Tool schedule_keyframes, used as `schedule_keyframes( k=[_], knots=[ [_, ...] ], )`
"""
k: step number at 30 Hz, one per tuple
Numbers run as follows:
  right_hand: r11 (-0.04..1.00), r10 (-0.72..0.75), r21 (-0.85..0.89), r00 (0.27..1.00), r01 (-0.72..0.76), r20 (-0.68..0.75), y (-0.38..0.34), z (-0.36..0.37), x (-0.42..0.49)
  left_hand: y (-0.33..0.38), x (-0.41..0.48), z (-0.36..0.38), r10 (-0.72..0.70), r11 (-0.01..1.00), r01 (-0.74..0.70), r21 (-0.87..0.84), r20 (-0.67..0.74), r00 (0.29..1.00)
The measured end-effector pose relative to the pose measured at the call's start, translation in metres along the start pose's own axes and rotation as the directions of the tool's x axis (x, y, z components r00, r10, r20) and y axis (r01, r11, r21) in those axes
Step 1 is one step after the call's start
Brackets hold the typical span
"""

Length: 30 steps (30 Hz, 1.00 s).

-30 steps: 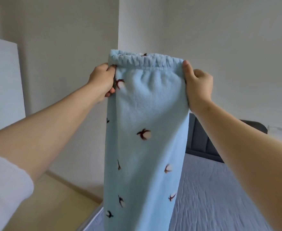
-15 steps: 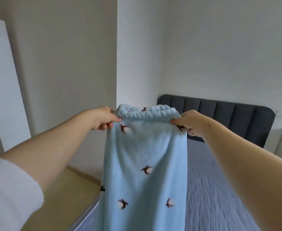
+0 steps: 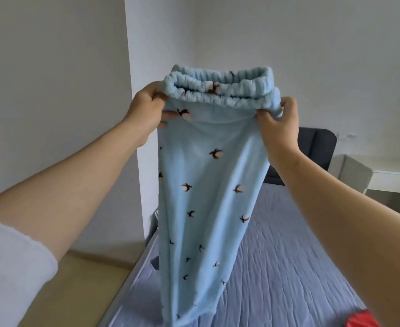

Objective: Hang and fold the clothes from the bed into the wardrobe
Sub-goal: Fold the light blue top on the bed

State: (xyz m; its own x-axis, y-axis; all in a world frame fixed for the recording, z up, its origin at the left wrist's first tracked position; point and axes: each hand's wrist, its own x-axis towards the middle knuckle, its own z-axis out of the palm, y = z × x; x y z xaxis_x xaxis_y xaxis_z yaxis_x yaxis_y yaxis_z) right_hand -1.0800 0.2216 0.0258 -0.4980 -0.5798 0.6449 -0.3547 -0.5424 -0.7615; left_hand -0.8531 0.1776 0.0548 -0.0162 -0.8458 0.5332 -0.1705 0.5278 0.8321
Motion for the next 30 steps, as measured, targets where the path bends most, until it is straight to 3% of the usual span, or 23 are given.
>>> schedule_keyframes(
  k=[3, 7, 13, 21, 25, 30],
  knots=[
    [0.999, -0.05, 0.022, 0.999, 0.05, -0.006, -0.013, -0.007, -0.013, 0.004, -0.017, -0.009, 0.075, 0.997, -0.075, -0.007, -0.018, 0.997],
    [0.999, -0.033, 0.039, 0.999, 0.032, 0.011, -0.024, -0.022, -0.041, 0.009, -0.053, -0.018, 0.059, 0.998, -0.059, -0.018, 0.013, 0.998],
    [0.994, 0.042, -0.1, 0.993, -0.03, 0.113, -0.009, -0.061, -0.11, -0.014, -0.132, -0.019, -0.099, 0.995, 0.1, -0.006, 0.04, 0.994],
    [0.935, 0.331, -0.193, 0.926, -0.297, 0.181, 0.047, -0.11, -0.211, -0.076, -0.246, -0.007, -0.314, 0.942, 0.296, 0.156, 0.104, 0.944],
    [0.88, 0.453, -0.254, 0.87, -0.401, 0.193, 0.085, -0.122, -0.246, -0.116, -0.277, 0.007, -0.449, 0.891, 0.436, 0.128, 0.108, 0.887],
    [0.779, 0.603, -0.349, 0.776, -0.521, 0.186, 0.151, -0.125, -0.292, -0.191, -0.305, 0.024, -0.639, 0.768, 0.611, 0.192, 0.16, 0.752]
  ],
)
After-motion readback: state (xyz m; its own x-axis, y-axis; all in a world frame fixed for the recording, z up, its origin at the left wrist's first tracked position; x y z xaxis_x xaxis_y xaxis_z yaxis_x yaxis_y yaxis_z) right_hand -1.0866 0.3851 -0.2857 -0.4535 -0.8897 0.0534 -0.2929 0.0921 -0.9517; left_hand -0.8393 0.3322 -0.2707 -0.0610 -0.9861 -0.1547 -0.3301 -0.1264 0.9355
